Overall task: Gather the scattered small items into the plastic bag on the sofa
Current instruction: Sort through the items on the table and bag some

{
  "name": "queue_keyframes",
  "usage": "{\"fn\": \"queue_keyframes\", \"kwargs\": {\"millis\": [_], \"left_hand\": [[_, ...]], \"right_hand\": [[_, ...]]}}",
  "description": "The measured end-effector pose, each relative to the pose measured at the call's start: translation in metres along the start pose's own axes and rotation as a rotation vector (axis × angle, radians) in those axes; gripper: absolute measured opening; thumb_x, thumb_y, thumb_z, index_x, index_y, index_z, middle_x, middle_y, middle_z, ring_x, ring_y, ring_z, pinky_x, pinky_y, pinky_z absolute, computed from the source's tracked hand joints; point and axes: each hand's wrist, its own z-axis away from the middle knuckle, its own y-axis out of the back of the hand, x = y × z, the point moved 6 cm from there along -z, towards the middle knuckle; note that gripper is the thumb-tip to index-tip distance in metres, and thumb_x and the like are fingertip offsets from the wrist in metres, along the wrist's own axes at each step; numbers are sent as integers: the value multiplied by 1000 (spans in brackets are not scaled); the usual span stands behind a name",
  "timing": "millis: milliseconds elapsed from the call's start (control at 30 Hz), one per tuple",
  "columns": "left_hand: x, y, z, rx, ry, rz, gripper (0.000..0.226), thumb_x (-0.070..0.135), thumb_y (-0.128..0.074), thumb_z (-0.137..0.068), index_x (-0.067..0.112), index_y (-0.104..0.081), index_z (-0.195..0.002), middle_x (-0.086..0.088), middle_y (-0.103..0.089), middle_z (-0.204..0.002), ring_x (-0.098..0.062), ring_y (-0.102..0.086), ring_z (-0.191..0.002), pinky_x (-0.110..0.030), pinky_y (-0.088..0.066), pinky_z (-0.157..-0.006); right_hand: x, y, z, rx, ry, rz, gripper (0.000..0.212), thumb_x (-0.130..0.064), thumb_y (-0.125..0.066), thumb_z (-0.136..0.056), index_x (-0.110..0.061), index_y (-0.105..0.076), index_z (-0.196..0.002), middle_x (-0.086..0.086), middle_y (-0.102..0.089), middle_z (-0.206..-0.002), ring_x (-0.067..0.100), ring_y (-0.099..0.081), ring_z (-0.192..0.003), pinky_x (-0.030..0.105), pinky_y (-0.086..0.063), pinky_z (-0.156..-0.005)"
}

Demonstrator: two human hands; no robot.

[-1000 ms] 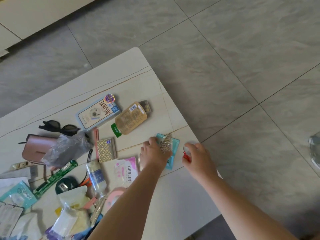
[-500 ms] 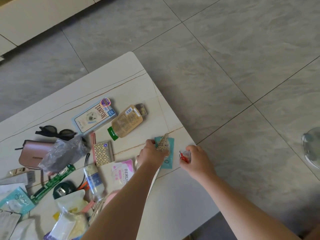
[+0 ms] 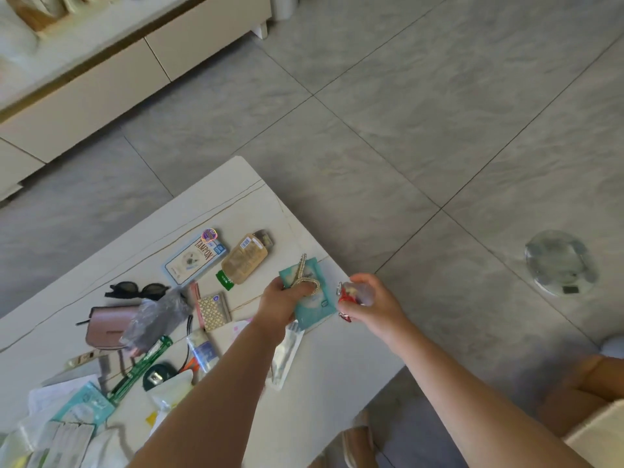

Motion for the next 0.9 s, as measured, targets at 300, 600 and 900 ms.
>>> {"fn": "queue_keyframes", "kwargs": {"millis": [300,600,900], "left_hand": [[45,-78,137,-265,-21,-41,36,8,-67,-83,6,-59,-118,-10,-69,-98,-21,-68,-82,-26,-55,-58],[53,-214,256,-534,-40,-192,32,2,-63,-84,7,-60,-116,-17,-69,-109,-30,-67,-96,-44,-54,-87],[-5,-365,354,-698,-50,-506,54,1,-69,-79,-1,-46,-128,-23,-64,-118,-36,-65,-101,-46,-54,-87]], "right_hand": [[-63,75,151,170,71,-311,40,6,-69,-77,-25,-54,-96,-6,-63,-94,7,-63,-75,18,-54,-55],[-74,180,287,455,142,-630,39,4,-68,-80,-20,-53,-106,2,-57,-106,22,-64,-85,33,-57,-70],[-1,305,412,785,180,-943,46,3,-68,-79,-17,-46,-114,8,-66,-97,16,-65,-72,35,-55,-67]]}}
